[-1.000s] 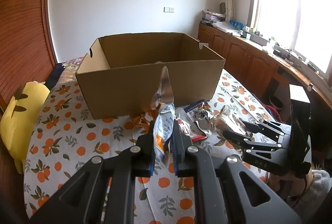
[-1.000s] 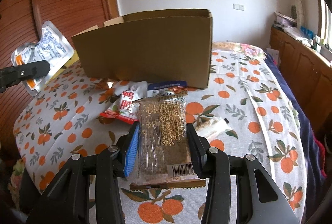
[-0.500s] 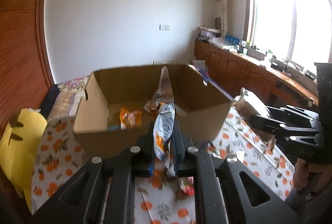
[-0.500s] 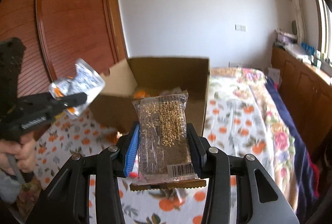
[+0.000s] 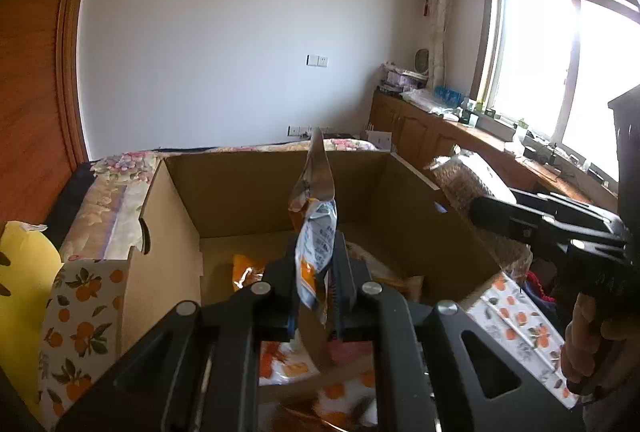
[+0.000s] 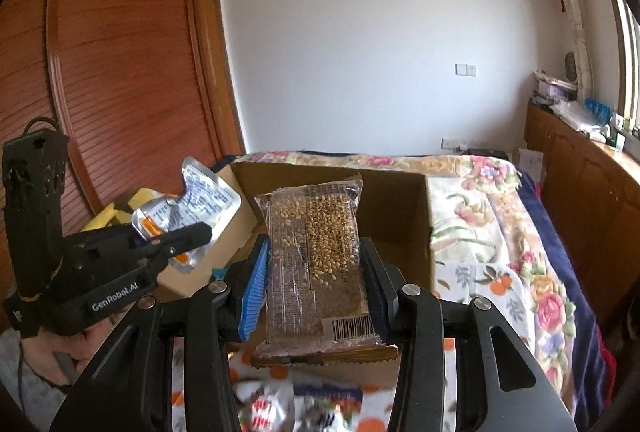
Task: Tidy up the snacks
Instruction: 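Open both grippers to drop the seed bar and white packet into the box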
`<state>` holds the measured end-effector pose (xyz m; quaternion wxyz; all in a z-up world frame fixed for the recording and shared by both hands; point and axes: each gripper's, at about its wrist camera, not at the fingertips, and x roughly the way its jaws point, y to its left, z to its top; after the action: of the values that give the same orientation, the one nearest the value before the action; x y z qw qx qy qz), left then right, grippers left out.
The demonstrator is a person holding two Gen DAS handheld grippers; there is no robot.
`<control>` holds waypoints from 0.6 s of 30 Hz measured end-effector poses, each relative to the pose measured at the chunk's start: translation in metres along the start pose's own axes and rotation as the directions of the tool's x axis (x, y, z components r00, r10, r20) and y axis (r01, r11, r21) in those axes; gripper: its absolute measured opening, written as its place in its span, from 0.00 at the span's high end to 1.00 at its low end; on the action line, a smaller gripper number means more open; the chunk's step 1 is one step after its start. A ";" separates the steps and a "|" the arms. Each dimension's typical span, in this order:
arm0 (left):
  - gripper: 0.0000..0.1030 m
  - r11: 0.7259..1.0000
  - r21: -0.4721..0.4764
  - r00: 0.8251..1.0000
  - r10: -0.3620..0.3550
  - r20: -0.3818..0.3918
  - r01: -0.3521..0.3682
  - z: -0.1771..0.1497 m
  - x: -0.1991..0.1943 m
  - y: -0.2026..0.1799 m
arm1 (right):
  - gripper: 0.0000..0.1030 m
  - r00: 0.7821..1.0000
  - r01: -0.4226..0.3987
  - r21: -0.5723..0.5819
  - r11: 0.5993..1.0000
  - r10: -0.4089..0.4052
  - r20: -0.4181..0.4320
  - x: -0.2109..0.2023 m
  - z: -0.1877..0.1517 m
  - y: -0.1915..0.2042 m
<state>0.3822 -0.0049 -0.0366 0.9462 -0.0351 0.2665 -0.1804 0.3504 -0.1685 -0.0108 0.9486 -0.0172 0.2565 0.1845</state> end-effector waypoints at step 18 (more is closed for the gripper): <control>0.86 0.999 -0.045 0.995 0.024 -0.094 -0.029 -0.021 0.027 0.017 | 0.58 0.989 0.048 -0.015 0.999 -0.050 -0.142 0.093 -0.032 0.010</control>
<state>0.3982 0.0023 -0.0707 0.9339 -0.0452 0.3148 -0.1631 0.4056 -0.1313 -0.0837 0.9320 -0.0418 0.3221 0.1609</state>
